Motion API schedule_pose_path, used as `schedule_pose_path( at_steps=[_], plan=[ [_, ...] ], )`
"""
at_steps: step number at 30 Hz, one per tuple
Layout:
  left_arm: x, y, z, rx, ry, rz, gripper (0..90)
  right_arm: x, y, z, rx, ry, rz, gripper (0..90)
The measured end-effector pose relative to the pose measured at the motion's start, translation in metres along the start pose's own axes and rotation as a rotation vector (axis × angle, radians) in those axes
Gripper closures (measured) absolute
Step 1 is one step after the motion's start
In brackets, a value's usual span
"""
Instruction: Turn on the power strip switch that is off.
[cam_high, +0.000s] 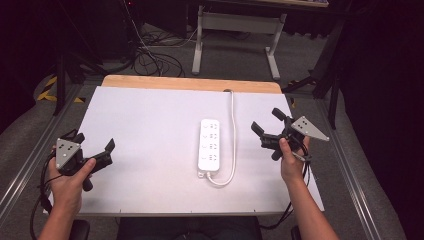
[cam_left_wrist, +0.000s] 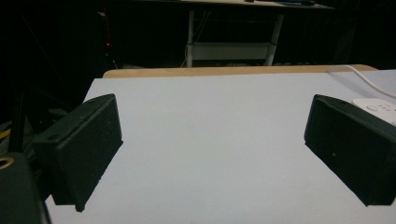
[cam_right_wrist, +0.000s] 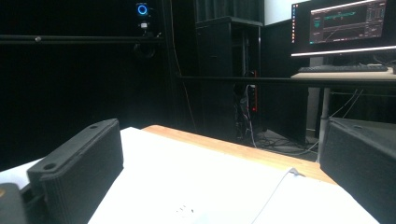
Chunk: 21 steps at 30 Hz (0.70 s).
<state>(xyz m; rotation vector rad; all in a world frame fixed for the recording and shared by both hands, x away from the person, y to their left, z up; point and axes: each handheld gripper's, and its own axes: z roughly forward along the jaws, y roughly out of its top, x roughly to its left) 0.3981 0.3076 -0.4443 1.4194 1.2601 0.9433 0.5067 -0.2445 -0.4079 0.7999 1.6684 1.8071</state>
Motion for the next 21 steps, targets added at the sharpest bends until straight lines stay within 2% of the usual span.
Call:
schedule_pose_path(
  at_steps=[21],
  plan=[
    [-0.0002,0.0001,0.0011,0.007,-0.004,0.004,4.3,-0.0004,-0.0013,0.0007,0.013,-0.010,-0.011,0.3]
  ],
)
